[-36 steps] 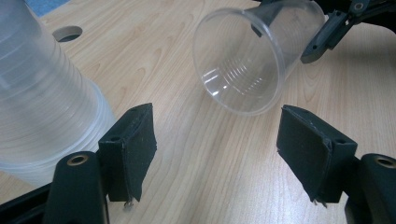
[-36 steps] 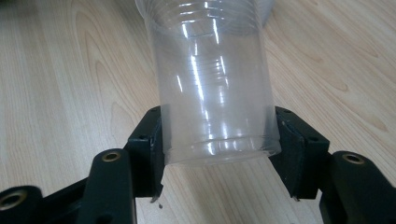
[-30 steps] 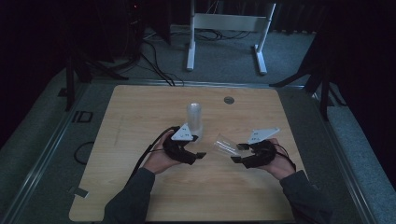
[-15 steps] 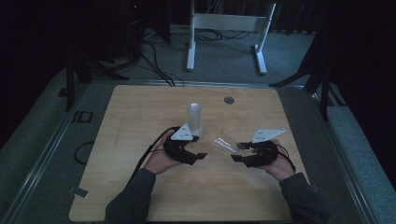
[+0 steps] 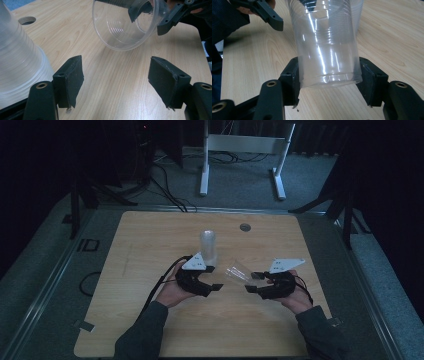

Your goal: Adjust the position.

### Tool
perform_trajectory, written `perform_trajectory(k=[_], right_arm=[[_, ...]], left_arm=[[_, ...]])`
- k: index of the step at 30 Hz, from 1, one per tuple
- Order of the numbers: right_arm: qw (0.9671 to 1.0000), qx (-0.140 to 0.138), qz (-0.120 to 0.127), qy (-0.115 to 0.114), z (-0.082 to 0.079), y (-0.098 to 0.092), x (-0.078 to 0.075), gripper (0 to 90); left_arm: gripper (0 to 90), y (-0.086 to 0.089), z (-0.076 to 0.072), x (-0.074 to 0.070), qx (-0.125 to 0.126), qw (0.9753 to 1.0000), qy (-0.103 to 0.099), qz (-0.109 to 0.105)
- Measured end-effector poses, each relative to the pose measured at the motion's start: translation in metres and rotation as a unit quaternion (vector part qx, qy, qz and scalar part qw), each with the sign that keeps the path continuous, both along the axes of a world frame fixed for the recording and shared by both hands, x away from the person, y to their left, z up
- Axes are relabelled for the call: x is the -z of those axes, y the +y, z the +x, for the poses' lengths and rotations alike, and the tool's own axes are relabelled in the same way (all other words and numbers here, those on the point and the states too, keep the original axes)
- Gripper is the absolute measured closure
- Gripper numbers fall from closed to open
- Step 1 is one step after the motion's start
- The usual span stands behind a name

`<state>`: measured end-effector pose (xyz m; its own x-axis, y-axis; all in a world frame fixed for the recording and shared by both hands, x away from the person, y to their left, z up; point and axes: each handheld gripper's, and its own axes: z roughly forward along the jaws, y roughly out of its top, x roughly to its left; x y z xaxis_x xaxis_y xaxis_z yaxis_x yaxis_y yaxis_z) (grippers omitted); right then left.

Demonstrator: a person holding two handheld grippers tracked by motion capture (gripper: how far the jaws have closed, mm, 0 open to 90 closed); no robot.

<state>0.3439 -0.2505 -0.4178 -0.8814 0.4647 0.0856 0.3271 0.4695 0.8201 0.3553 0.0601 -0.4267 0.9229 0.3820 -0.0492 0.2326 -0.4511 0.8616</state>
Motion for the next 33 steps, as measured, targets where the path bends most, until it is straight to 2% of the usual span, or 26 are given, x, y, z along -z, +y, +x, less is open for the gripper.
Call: perform_trajectory(k=[10, 13, 26, 33], right_arm=[[0.9991, 0.004, 0.041, -0.003, -0.0003, -0.0039, 0.0026, 41.9], [0.9987, 0.004, 0.051, -0.003, -0.0007, -0.0042, 0.0036, 41.9], [0.9961, 0.002, 0.088, -0.009, -0.0010, -0.0064, 0.0046, 41.9], [0.9952, -0.001, 0.098, -0.011, -0.0008, -0.0043, 0.0066, 41.8]], left_arm=[[28.1, 0.0003, -0.0001, -0.0010, -0.002, 0.9999, -0.003, -0.011], [28.1, 0.0000, -0.0007, -0.0015, -0.002, 0.9998, -0.002, -0.022], [28.1, -0.0011, -0.0013, 0.0001, 0.001, 0.9991, 0.003, -0.043], [28.1, -0.0006, -0.0009, -0.0006, 0.004, 0.9986, 0.009, -0.052]])
